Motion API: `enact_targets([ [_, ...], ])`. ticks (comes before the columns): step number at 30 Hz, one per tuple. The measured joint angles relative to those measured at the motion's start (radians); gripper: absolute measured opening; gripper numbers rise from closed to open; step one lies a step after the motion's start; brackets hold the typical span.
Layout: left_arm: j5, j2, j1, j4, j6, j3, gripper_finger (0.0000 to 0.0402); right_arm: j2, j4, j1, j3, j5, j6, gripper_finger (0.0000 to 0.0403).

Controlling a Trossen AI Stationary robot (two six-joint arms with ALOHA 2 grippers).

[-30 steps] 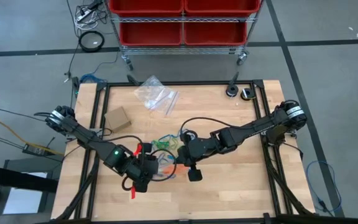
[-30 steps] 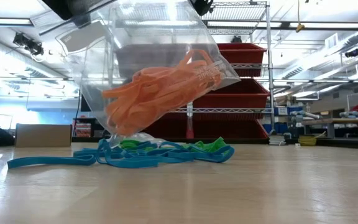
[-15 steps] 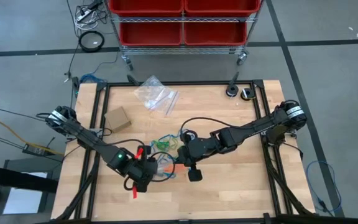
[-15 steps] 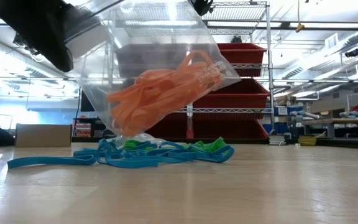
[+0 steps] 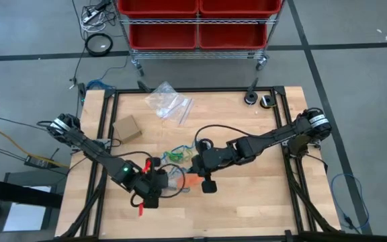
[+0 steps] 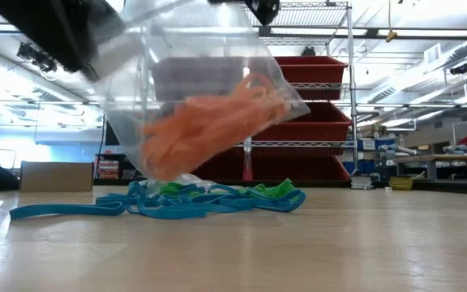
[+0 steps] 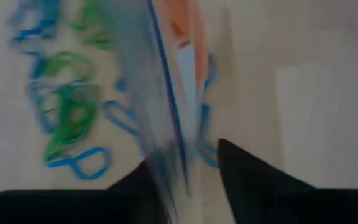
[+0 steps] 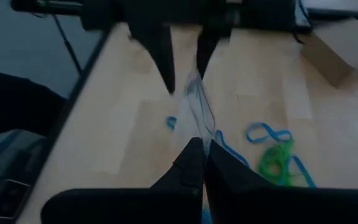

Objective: Sort rubber bands
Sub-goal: Close the transparent zip bag

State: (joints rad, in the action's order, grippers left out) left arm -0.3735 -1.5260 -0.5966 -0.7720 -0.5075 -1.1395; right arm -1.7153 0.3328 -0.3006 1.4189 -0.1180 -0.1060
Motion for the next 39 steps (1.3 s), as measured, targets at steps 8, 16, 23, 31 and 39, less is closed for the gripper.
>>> enact_targets([
  [8,-0.404,0.179,-0.083,-0.245,-0.242,-0.001,0.0226,0.002,0.08,0.051,0.0,-0.11,-0.031,0.0],
  [16,-0.599,0.261,-0.269,-0.266,-0.431,-0.001,0.0229,0.054,0.087,0.162,0.0,-0.178,0.002,0.0],
  [23,-0.685,0.153,-0.356,-0.239,-0.522,0.022,0.0229,0.094,-0.001,0.268,0.0,0.002,0.032,0.0],
  [31,-0.736,0.066,-0.375,0.131,-0.577,0.257,0.0229,0.095,-0.04,0.318,0.0,0.229,0.048,0.0],
  [39,-0.788,0.052,-0.382,0.559,-0.572,0.501,0.0229,0.134,0.116,0.277,0.0,0.371,0.046,0.0],
])
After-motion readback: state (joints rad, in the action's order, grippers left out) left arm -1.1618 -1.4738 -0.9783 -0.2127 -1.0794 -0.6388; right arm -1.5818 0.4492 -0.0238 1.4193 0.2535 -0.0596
